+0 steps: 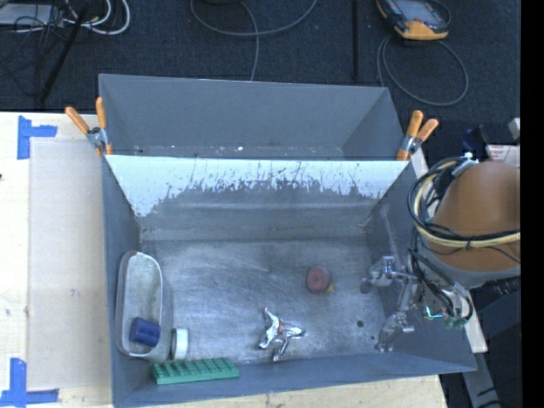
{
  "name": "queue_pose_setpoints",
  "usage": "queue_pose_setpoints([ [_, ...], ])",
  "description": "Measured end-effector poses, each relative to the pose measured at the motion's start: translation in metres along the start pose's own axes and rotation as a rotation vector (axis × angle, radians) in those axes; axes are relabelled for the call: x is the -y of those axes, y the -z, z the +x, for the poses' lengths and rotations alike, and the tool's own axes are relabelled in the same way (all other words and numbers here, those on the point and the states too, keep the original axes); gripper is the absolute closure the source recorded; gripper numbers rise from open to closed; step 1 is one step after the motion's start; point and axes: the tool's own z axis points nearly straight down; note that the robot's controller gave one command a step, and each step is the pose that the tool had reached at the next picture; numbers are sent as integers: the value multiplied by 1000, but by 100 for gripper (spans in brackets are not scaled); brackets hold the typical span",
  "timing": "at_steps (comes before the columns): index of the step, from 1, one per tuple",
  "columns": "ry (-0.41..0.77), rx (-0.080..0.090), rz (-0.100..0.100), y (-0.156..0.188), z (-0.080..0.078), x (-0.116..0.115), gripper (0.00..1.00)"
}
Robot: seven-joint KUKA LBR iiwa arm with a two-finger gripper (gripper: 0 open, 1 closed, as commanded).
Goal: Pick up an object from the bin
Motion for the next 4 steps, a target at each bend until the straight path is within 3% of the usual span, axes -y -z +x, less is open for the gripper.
queue_pose_setpoints([
  [1, 154, 11, 1, -96, -35, -53, 0],
  [2, 326, 11, 0, -92, -53, -144, 0],
  [3, 573, 17, 7, -96, -40, -165, 0],
  [4, 576, 12, 6, -96, -39, -166, 100],
])
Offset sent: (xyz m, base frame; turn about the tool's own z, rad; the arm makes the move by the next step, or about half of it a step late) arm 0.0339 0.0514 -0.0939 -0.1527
